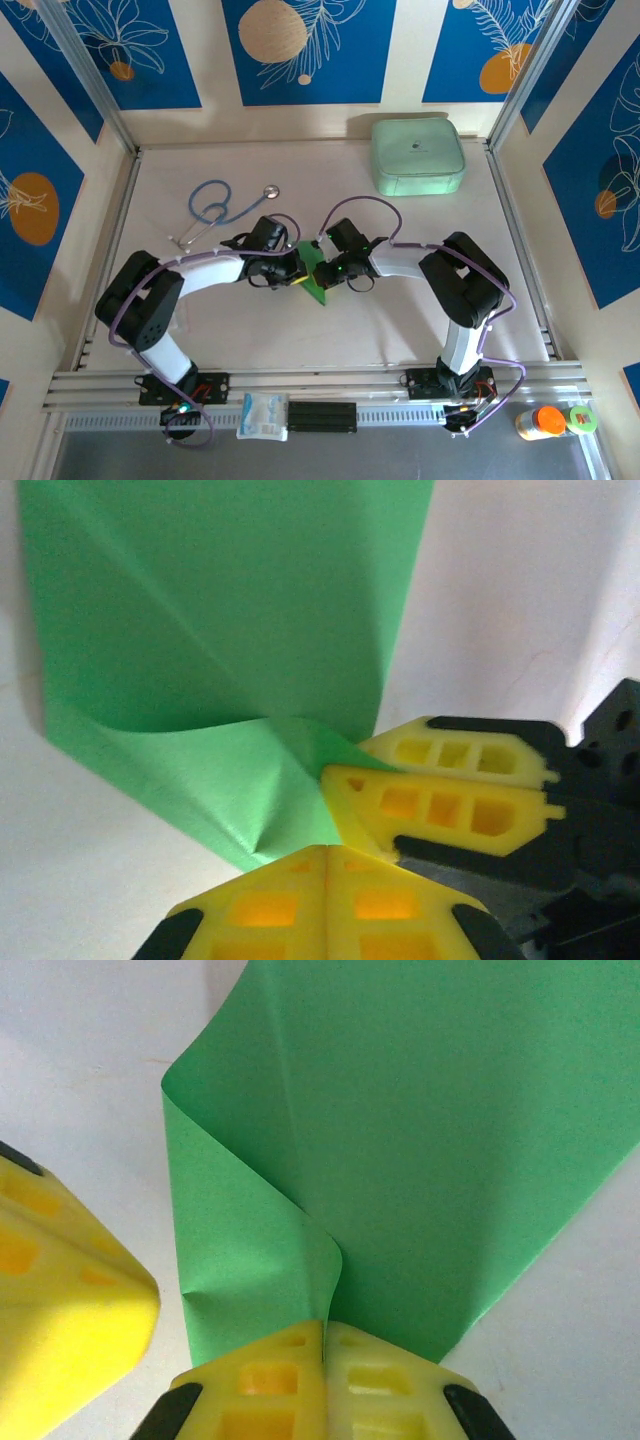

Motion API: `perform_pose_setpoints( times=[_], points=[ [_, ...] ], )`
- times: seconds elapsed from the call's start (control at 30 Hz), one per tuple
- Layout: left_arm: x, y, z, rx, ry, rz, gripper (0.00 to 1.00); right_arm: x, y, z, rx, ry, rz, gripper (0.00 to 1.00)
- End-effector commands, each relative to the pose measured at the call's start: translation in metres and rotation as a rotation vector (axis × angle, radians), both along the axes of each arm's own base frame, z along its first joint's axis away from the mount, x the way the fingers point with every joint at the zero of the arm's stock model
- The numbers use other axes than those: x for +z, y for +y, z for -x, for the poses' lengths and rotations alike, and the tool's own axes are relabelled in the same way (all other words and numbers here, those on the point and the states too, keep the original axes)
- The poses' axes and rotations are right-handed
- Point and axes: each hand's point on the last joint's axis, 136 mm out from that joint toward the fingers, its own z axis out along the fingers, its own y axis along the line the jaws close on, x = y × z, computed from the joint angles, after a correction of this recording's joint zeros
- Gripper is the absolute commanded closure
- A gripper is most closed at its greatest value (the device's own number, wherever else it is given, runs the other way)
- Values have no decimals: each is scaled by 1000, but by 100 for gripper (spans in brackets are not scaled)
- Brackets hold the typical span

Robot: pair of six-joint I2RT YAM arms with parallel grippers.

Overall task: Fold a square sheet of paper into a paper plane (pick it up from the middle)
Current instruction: Third fold the triangle at the center of the table.

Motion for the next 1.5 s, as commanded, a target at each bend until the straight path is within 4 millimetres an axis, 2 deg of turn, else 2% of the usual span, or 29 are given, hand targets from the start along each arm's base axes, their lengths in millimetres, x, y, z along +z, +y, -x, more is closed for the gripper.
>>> perform_pose_setpoints(
  times=[0.0, 0.53, 1.1, 1.27, 1.47],
  points=[
    [-5, -8, 0, -6, 15, 23, 94, -19, -8, 9, -1, 54, 61, 100],
    [-36, 1, 8, -13, 61, -43, 96, -19, -9, 8, -2, 54, 66, 100],
    [-49, 8, 13, -11, 80, -83, 96, -16, -7, 8, 1, 52, 62, 100],
    [-54, 13, 15, -2, 89, -107, 97, 4, -2, 5, -16, 43, 19, 94],
    [-59, 17, 18, -1, 101, -129, 99, 48, -4, -7, -107, 27, -55, 70]
  ],
)
